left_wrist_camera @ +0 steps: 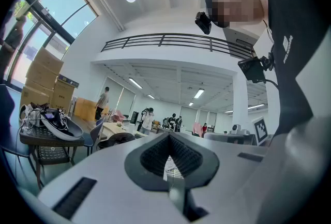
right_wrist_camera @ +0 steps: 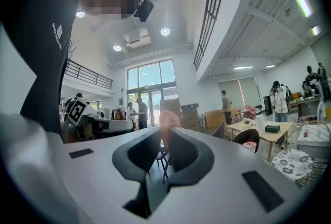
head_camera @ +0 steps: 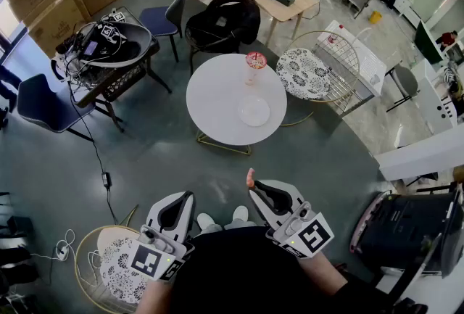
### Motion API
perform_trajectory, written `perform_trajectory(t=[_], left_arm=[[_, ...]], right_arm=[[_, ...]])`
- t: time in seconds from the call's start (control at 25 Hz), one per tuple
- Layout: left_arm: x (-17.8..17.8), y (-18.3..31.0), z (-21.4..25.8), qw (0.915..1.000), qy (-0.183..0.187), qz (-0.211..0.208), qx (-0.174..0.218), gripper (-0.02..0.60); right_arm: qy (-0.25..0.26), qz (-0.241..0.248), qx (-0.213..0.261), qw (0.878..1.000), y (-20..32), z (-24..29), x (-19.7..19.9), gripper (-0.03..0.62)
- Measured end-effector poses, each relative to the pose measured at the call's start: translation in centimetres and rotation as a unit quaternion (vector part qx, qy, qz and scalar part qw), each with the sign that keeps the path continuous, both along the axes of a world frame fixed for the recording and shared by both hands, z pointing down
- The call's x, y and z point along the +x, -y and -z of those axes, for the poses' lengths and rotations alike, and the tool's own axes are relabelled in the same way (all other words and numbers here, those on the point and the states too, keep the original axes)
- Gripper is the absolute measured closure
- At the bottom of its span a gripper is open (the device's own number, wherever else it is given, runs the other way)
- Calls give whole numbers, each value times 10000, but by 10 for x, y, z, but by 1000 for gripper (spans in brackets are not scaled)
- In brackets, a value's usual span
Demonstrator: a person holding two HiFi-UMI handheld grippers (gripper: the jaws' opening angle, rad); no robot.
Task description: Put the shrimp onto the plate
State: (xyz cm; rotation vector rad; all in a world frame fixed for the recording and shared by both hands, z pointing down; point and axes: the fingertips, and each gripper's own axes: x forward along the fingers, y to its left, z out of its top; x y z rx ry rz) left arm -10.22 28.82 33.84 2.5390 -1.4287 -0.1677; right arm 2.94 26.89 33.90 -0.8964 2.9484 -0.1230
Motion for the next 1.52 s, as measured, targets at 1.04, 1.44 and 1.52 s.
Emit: perform_trajectory(t=[1.04, 1.44, 1.52], left_arm=[[105, 14, -26, 9993, -11, 162, -335, 575], [100, 40, -36, 9988, -110, 179, -432, 575], [94, 50, -37, 9989, -121, 155, -432, 576]], right_arm=[[427, 307, -161, 9985, 20, -9, 101, 537], [342, 249, -192, 9989, 47, -17, 98, 537], [323, 233, -177, 9990, 57, -17, 91, 537]])
